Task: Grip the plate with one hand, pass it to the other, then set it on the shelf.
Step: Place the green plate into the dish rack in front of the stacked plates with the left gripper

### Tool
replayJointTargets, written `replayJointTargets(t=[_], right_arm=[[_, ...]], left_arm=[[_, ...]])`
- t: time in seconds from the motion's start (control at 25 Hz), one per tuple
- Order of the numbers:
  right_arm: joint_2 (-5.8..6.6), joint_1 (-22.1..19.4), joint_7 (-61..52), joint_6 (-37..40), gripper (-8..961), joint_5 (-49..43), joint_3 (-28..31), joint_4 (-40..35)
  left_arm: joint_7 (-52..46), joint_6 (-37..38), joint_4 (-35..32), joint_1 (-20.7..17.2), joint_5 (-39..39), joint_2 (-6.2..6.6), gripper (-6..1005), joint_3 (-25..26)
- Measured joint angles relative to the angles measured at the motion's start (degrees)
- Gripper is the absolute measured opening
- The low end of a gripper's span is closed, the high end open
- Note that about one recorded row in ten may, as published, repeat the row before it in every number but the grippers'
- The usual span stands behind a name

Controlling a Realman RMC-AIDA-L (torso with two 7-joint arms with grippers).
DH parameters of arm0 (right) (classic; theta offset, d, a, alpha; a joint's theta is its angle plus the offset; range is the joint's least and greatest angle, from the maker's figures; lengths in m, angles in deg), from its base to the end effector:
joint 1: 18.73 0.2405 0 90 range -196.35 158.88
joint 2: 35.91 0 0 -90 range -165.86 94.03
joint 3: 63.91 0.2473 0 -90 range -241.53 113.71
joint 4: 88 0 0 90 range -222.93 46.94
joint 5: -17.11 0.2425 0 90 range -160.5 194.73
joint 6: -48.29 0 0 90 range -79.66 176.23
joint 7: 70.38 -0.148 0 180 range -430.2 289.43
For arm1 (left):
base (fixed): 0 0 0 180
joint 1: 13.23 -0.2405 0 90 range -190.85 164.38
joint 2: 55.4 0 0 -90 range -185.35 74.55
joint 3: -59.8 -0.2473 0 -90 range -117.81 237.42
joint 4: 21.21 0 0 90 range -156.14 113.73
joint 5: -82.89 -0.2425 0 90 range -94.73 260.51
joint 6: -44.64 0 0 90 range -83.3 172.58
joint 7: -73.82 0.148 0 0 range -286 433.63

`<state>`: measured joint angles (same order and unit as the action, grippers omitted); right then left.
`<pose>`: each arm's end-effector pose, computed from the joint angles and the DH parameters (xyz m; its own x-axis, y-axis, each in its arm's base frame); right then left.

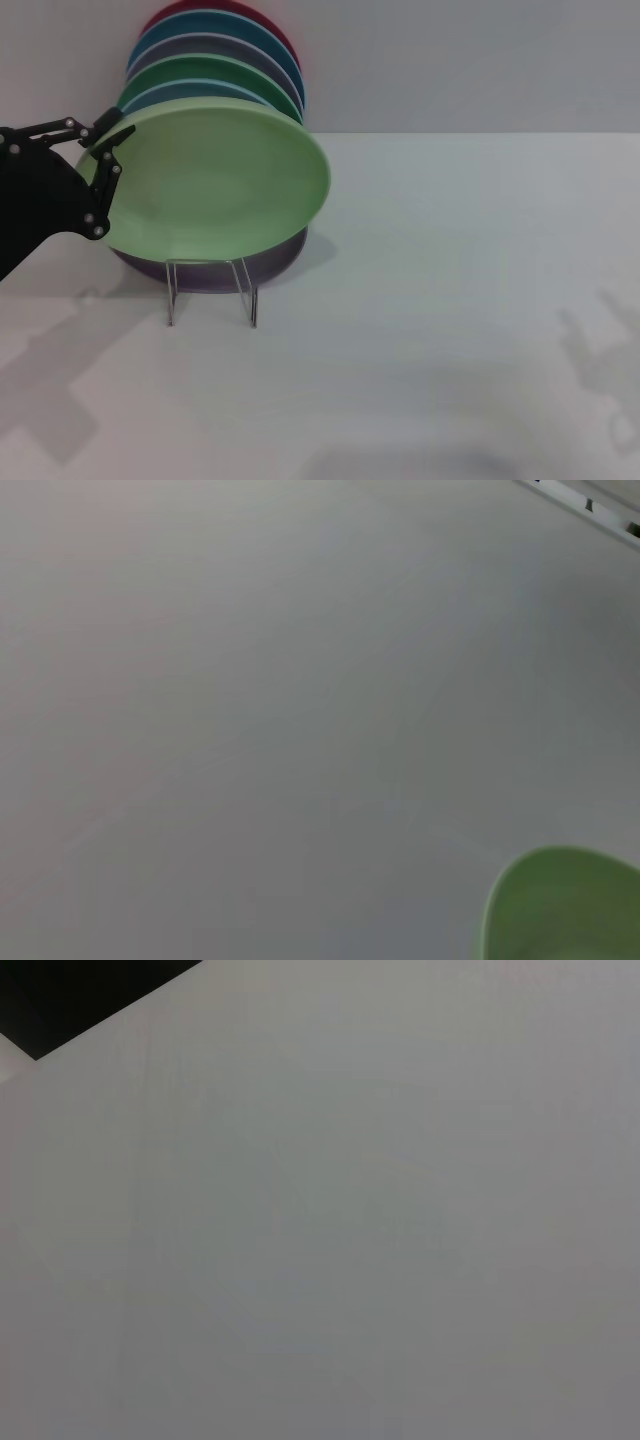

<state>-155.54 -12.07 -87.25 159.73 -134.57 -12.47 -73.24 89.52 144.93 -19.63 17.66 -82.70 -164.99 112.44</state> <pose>0.2989 0.2060 -0.0017 0.3567 0.5034 -0.7870 -0.6942 -0.4210 -0.5839 -0.2828 0.3309 0.0296 0.6650 -0.7295 0.1599 -0.1140 -0.3107 -0.9437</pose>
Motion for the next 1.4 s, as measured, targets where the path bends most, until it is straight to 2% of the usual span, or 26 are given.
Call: replayJointTargets(t=[0.6,0.88,1.0,1.08,1.28,1.4], right_arm=[[0.02,-0.21,0.04,0.00,599,-0.02,-0.21,0.02],[0.05,-0.34,0.07,0.50,599,-0.11,-0.35,-0.05],[0.13,-0.44,0.08,0.88,599,-0.09,-0.87,-0.05],[0.14,-0.45,0.08,0.94,599,-0.09,-0.89,-0.02],[0.26,-0.45,-0.30,1.62,599,-0.13,-0.93,0.13],[0.31,-0.45,-0.37,1.98,599,-0.14,-0.98,0.18]], left_arm=[[0.87,-2.16,-0.03,-0.59,0.00,-0.56,55,-1.30],[1.46,-2.98,-0.18,-0.75,0.01,-0.95,103,-1.78],[1.26,-3.35,-0.18,-0.86,0.19,-1.59,123,-1.42],[1.75,-4.16,-0.18,-1.00,0.36,-2.46,137,-0.79],[7.73,-6.38,-0.17,-1.46,0.39,-4.39,171,-0.61],[11.09,-7.37,-0.11,-1.92,0.40,-5.05,201,-0.60]])
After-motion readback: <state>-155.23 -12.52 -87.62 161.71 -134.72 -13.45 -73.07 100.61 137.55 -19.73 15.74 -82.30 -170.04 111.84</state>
